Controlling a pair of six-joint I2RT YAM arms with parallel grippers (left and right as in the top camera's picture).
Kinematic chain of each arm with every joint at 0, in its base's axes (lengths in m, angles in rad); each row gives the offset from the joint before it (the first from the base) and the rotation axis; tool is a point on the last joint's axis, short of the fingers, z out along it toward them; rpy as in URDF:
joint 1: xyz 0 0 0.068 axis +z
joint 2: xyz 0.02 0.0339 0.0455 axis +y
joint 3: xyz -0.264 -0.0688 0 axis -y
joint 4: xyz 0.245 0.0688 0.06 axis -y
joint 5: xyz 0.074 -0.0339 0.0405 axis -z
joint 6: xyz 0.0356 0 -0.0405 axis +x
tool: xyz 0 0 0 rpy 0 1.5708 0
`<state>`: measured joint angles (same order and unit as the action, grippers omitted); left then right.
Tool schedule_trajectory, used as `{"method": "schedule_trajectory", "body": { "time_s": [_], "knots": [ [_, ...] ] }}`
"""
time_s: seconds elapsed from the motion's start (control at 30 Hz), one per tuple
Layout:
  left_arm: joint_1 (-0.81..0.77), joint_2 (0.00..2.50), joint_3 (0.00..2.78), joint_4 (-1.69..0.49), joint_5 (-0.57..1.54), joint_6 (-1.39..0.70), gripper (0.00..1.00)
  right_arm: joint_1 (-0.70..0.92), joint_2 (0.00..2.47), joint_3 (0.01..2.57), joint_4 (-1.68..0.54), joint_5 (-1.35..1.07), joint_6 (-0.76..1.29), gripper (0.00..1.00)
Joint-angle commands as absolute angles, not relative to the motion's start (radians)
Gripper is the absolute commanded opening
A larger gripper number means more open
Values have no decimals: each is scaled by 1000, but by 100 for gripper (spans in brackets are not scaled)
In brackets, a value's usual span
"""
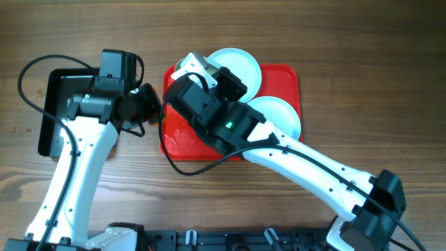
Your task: Clean dirty plates on tray and stack at the side
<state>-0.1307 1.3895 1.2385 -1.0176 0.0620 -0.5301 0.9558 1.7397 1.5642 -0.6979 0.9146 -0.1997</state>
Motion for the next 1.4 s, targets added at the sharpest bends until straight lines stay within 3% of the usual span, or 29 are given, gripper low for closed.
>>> {"method": "schedule_trajectory", "body": {
  "time_s": [0.0,0.1,0.27,0.43,0.6,0.73,0.83,0.97,1.0,1.07,1.1,1.2,1.27,1.37],
  "knots": [
    [-126,1395,1228,-1011,63,-540,4,906,1743,1571,-712,674,-67,4],
    [-126,1395,1228,-1011,63,-540,4,741,1743,1571,-764,376,106,4],
    [-126,1395,1227,-1011,63,-540,4,235,1744,1536,-827,-186,213,4],
    [-126,1396,1227,-1011,63,-540,4,-182,1744,1411,-770,-205,233,4],
    [-126,1397,1221,-1011,63,-540,4,-356,1746,1210,-553,-146,367,5],
    [-126,1398,1194,-991,63,-540,4,-369,1804,1163,-477,-134,372,4],
    [-126,1403,1194,-985,63,-540,4,-368,1849,1164,-466,-159,364,20],
    [-126,1403,1194,-984,63,-540,4,-355,1807,1166,-488,-551,287,32],
    [-126,1403,1194,-983,63,-540,4,-326,1789,1181,-502,-669,253,42],
    [-126,1403,1194,-977,63,-540,4,-226,1761,1251,-568,-694,200,87],
    [-126,1403,1194,-976,63,-540,4,-155,1756,1308,-614,-625,183,96],
    [-126,1403,1194,-974,63,-540,4,94,1778,1488,-701,-302,130,99],
    [-126,1403,1194,-971,63,-540,4,233,1799,1497,-578,29,223,100],
    [-126,1403,1194,-973,63,-540,4,315,1901,1497,-525,73,374,97]
  ]
}}
